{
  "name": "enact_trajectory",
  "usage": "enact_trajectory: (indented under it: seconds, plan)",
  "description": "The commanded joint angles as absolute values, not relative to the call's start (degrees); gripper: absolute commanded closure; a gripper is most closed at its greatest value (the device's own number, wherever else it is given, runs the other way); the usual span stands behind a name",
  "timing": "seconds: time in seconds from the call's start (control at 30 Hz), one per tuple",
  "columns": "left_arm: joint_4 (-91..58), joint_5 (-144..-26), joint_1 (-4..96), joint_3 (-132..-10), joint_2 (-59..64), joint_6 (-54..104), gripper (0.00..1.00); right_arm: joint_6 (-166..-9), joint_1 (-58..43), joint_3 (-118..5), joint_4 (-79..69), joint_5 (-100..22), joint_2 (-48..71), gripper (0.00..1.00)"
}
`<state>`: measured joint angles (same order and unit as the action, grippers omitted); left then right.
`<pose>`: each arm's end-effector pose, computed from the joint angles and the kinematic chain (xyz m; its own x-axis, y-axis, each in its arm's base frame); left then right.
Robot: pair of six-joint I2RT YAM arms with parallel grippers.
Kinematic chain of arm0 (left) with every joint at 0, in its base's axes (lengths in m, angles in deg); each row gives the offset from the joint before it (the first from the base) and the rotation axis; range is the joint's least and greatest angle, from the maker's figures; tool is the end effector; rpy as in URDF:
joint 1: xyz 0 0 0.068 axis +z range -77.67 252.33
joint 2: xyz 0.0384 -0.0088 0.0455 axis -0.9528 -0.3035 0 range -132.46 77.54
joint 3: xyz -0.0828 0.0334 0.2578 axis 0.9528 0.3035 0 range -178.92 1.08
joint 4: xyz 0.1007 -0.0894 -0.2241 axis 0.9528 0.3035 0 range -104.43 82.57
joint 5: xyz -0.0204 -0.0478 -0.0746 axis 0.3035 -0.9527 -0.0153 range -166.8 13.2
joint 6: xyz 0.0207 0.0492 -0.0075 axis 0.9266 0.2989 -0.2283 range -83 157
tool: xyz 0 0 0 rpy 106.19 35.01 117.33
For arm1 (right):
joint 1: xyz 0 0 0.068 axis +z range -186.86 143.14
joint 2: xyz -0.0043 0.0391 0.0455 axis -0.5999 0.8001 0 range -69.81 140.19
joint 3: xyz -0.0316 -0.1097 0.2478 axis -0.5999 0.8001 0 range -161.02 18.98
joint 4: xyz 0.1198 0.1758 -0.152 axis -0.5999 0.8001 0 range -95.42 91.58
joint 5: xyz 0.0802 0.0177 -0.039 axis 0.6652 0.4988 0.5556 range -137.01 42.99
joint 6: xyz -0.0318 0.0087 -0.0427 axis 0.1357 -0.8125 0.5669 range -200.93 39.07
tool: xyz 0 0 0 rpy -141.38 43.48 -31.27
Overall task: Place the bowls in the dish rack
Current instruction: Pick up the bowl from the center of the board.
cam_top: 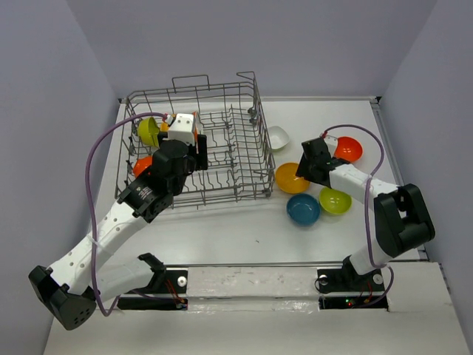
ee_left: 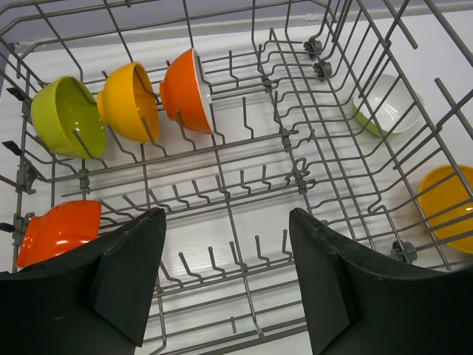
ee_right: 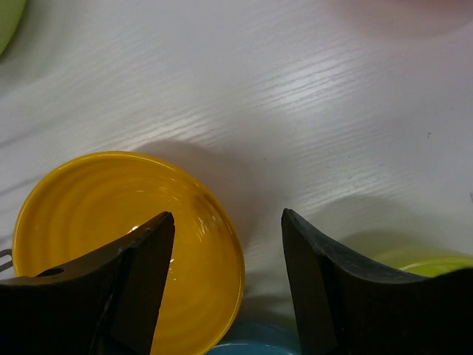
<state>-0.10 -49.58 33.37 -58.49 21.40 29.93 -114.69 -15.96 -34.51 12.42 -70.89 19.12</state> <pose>0.1795 -0.1242 0.3874 -0.1716 -0.0021 -0.9852 0.1903 0.9811 -0.0353 0.2978 0.0982 0.1989 -0.6782 0.2849 -0.6774 0.3329 0.9409 0.0624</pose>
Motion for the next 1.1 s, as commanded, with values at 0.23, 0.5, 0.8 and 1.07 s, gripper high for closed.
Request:
enact_trajectory:
  seconds: [0.23,0.5,0.8,1.07]
  plan:
    - [-2.6,-47.9,32.5,-57.5,21.0,30.7,0.23,-116.7,-16.4,-32.6,6.7,-68.3,19.4,0.36]
    - [-2.5,-47.0,32.0,-57.5,20.5,30.7,0.23,-117.2,-16.4,-31.0,5.2,-67.9,19.6,0.41]
    - [-2.1,-46.0,31.5,-57.3,19.7,30.7,0.22,-117.6,-17.4,-29.9,3.5,-66.7,19.3,0.58]
    - [-1.9,-45.1,30.9,-57.3,19.4,30.7,0.22,-118.2,-18.0,-30.1,2.8,-66.4,19.2,0.95]
